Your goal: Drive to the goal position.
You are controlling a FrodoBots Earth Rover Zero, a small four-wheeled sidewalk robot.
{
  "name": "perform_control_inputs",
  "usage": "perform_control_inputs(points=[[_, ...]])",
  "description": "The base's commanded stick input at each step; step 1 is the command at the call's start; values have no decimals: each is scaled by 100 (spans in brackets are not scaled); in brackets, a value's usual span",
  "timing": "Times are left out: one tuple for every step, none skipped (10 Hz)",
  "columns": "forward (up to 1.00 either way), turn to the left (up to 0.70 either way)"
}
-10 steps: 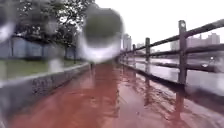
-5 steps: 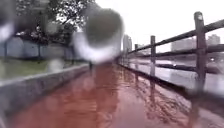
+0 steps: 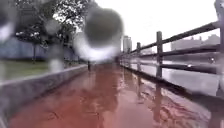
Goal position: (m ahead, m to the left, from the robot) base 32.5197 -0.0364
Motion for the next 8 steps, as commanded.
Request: perform_control_inputs(points=[[100,1],[100,1],[100,1],[100,1],[100,1],[100,1],[100,1],[100,1]])
